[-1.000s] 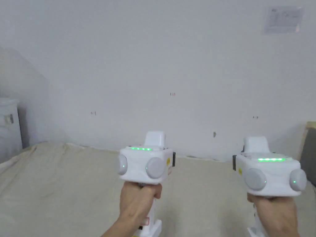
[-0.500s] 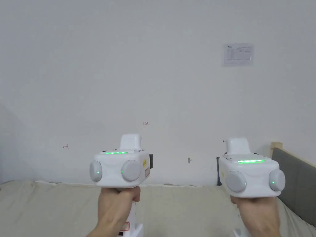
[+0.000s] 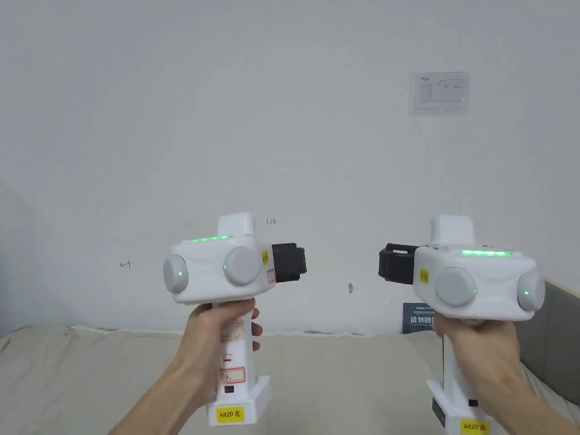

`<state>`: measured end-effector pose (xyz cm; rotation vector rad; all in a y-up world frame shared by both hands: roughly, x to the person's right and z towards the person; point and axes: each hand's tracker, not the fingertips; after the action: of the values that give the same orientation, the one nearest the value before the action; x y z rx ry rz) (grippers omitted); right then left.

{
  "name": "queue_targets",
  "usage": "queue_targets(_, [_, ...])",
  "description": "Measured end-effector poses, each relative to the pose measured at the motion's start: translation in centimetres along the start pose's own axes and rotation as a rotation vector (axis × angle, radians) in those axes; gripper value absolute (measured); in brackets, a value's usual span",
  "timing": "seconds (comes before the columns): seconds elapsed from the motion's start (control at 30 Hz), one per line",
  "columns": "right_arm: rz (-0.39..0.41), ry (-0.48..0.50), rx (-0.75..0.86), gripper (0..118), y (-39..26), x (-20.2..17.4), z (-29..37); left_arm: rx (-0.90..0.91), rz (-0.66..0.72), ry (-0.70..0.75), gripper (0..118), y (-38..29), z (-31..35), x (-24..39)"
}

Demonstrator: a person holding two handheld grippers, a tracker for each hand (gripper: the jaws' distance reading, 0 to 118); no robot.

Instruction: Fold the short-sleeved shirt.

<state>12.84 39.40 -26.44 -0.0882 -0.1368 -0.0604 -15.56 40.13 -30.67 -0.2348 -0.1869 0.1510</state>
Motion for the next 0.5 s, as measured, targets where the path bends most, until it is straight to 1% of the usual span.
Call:
queue_targets(0.03, [0.010,0.002,0.005,118,0.1,-0.2,0.2,0.004,0.001,0.022,118,0.3,0.2,-0.1])
queue_targets(0.1, [0.030,-0.004,0.009,118,0.4,-0.2,0.3,0.018,0.016,0.016,118,0.8,0.0,-0.7])
queue_targets(0.13, [0.035,-0.013,0.003,118,0.7,-0.2,0.3,-0.006,0.018,0.018,118,1.3,-0.2,-0.7])
queue_targets(0.23, [0.018,0.001,-0.008,118,0.7,-0.2,0.2,-0.069,-0.063,0.098,118,1.9,-0.4,0.1])
queue_targets(0.3, [0.011,0.002,-0.039,118,0.6,-0.4,0.0,-0.048,-0.099,0.096,118,1.4,0.3,1.2])
queue_targets(0.43, [0.000,0.004,-0.040,118,0.3,-0.4,0.1,-0.050,-0.140,0.128,118,1.4,1.0,2.0])
queue_targets(0.47, [0.000,0.003,-0.040,118,0.3,-0.3,0.1,0.000,-0.151,0.142,118,1.3,1.4,2.1])
queue_targets(0.5, [-0.001,0.002,-0.039,118,0.4,-0.2,0.2,0.007,-0.174,0.122,118,1.4,1.5,2.2])
